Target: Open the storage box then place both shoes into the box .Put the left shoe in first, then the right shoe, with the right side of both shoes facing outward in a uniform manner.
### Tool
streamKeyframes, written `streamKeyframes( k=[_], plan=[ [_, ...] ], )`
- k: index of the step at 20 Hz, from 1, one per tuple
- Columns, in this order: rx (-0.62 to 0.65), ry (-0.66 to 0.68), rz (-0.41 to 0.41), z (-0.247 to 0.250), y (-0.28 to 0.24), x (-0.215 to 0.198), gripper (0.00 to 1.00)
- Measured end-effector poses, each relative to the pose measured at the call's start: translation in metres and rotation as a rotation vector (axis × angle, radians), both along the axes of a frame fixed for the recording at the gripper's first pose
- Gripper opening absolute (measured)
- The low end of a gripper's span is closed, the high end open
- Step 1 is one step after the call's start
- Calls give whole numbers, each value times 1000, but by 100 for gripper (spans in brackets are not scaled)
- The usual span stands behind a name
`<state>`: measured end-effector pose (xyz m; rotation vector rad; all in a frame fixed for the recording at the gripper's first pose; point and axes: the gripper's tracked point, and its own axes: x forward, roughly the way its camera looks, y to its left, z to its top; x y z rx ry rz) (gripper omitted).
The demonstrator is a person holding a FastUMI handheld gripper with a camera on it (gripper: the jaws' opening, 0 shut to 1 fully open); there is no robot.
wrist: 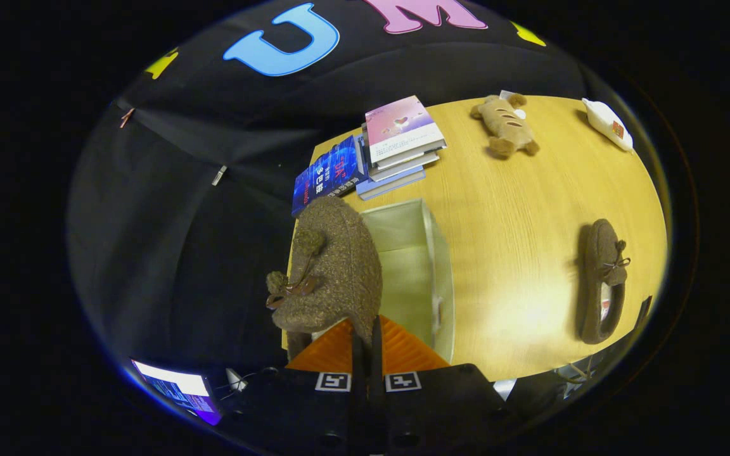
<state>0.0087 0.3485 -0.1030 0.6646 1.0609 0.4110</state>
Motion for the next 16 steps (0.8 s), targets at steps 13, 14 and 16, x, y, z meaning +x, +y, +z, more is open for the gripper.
streamKeyframes(
  k=[13, 14, 16],
  plan=[
    [-55, 56, -27, -38, 60, 3, 5],
    [-45, 55, -24, -37, 61, 3, 6],
    [3, 56, -2, -34, 70, 3, 11]
  ],
)
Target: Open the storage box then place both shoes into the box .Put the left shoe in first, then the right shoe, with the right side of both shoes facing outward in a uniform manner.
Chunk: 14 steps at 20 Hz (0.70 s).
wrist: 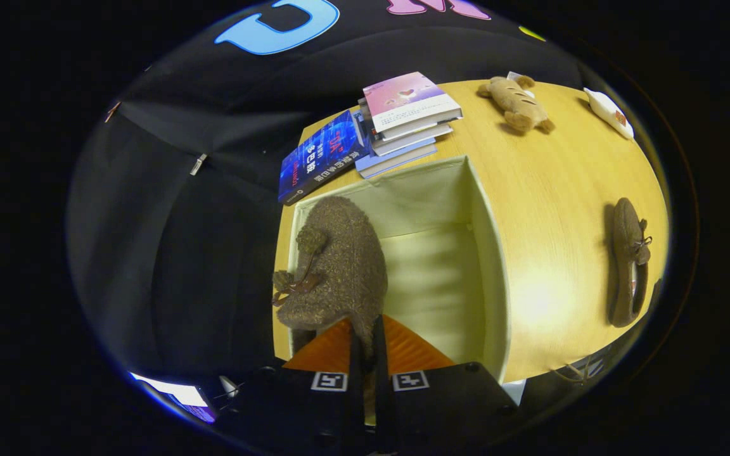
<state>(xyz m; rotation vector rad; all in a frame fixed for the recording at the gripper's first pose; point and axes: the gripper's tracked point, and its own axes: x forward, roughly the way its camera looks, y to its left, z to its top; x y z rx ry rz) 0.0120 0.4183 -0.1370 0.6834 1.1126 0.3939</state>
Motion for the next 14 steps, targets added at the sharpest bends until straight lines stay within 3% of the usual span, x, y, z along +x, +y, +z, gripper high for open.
streamKeyframes(
  k=[3, 4, 10, 14],
  plan=[
    [27, -30, 18, 8, 1, -1, 36],
    [31, -39, 23, 9, 0, -1, 59],
    [79, -77, 35, 31, -20, -10, 95],
    [93, -137, 21, 48, -70, -12, 97]
  ],
)
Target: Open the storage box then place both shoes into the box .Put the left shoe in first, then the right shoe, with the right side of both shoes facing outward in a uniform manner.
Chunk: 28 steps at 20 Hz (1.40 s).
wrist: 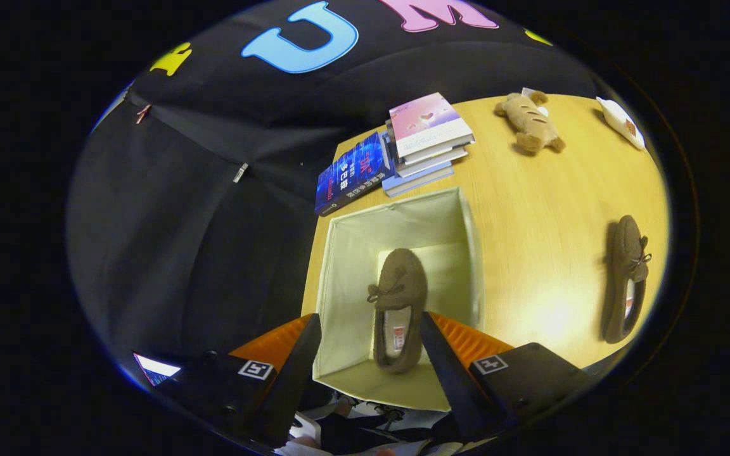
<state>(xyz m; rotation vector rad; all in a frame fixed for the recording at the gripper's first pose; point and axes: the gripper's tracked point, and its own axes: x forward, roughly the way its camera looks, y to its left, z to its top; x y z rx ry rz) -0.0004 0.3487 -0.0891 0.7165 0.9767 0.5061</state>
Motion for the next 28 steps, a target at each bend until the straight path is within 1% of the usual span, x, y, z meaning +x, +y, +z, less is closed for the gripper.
streamKeyframes(
  k=[3, 6, 9, 12, 15, 17, 18, 19, 20, 21, 24, 25, 26, 28],
  plan=[
    [-34, -40, -18, -2, -56, -3, 97],
    [-101, -24, -46, -26, -120, -10, 97],
    [-162, 46, -80, -66, -183, -24, 97],
    [-195, 154, -133, -115, -239, -36, 97],
    [-240, 236, -172, -162, -283, -47, 97],
    [-261, 279, -174, -188, -300, -52, 96],
    [-271, 296, -172, -199, -305, -55, 94],
    [-277, 309, -166, -209, -308, -56, 94],
    [-287, 319, -162, -219, -310, -57, 93],
    [-296, 325, -155, -226, -310, -57, 89],
    [-335, 343, -133, -251, -309, -53, 88],
    [-355, 347, -131, -261, -309, -50, 83],
    [-376, 350, -128, -267, -312, -48, 77],
    [-404, 353, -121, -278, -314, -42, 76]
  ],
)
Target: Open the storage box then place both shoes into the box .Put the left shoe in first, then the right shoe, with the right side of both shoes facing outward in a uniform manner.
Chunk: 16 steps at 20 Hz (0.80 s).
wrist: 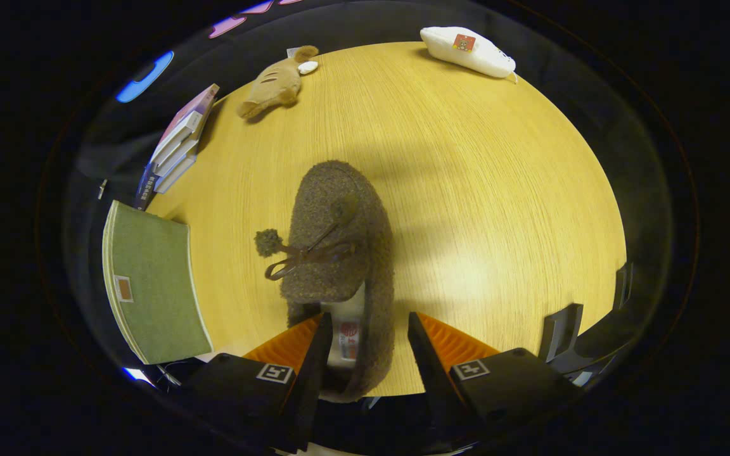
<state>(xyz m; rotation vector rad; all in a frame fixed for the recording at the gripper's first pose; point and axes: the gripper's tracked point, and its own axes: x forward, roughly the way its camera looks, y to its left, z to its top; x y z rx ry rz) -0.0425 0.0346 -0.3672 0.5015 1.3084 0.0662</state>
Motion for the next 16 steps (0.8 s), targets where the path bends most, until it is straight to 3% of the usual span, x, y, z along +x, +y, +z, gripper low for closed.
streamKeyframes(
  k=[4, 5, 10, 16],
  plan=[
    [-68, 15, 15, -13, -9, 4, 17],
    [-64, 2, 15, -11, -8, 6, 8],
    [-18, -24, 0, 8, -1, 2, 5],
    [67, -120, -27, 78, 21, 22, 5]
  ],
)
